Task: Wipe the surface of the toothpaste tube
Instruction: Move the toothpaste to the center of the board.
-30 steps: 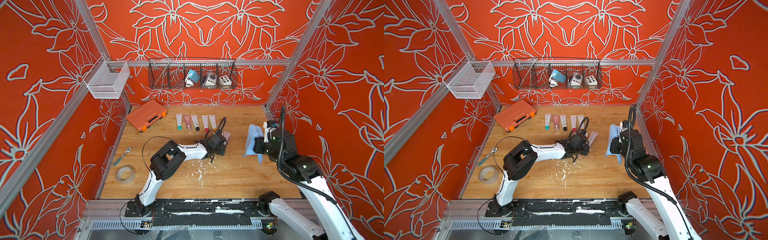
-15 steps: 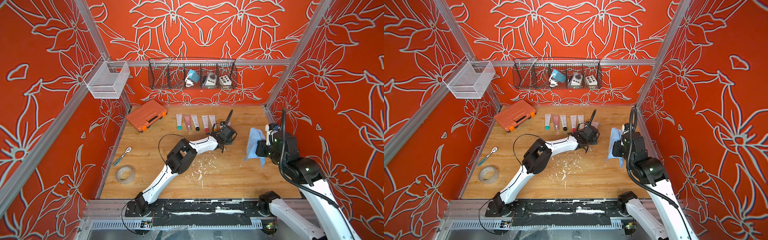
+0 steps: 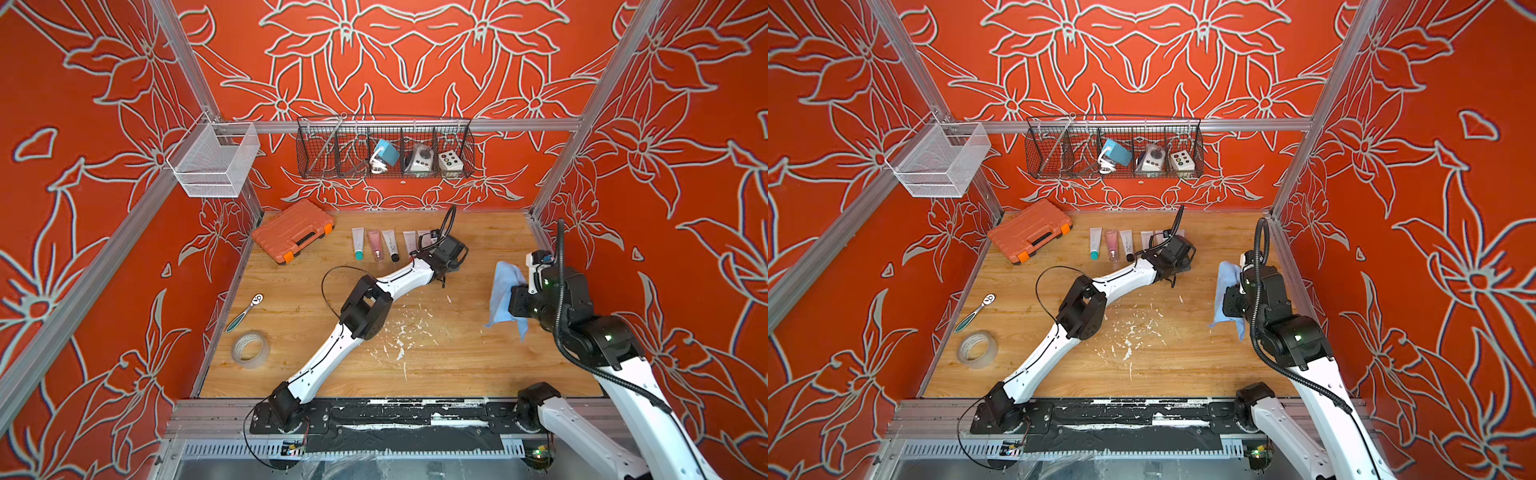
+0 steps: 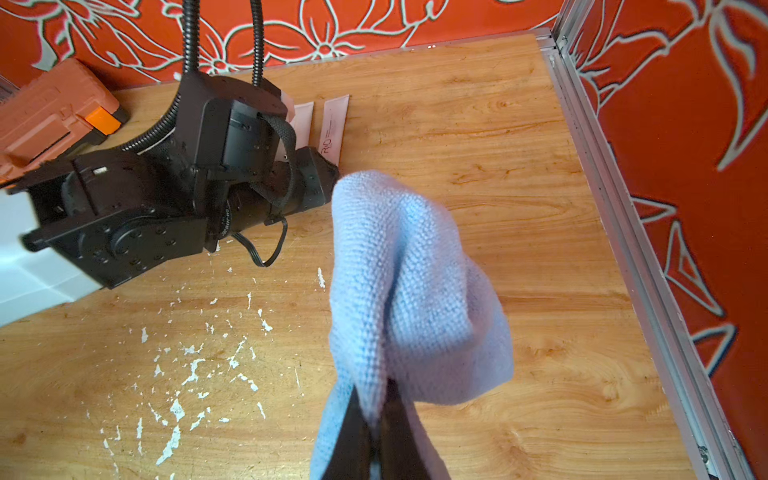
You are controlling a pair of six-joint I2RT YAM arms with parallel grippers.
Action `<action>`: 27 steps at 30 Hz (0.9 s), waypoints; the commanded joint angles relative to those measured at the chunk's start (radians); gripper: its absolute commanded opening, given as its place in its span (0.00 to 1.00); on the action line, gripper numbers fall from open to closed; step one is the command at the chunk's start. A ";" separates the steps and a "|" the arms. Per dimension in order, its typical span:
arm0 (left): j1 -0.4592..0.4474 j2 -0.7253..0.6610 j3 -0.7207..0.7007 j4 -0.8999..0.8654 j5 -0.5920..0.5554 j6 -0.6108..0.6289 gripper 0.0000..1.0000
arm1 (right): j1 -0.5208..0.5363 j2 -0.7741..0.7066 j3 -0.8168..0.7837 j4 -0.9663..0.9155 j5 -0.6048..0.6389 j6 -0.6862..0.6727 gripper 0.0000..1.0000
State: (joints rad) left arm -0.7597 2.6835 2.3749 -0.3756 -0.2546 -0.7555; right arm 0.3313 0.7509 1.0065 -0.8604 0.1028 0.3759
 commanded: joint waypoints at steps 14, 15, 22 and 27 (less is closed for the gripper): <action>0.025 -0.354 -0.292 0.045 0.106 0.222 0.62 | -0.008 0.036 -0.084 0.092 -0.210 0.014 0.00; 0.027 -0.397 -0.336 0.060 0.112 0.247 0.62 | -0.008 0.051 -0.086 0.106 -0.244 0.019 0.00; 0.069 -0.769 -0.750 0.196 0.107 0.318 0.62 | -0.008 0.155 -0.143 0.304 -0.468 0.092 0.00; 0.118 -1.008 -0.987 0.245 0.098 0.375 0.63 | 0.005 0.286 -0.161 0.445 -0.575 0.157 0.00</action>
State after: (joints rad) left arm -0.6647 1.7454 1.4704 -0.1654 -0.1448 -0.4416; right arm 0.3283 0.9939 0.8616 -0.5488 -0.3679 0.4740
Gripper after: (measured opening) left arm 0.628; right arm 0.057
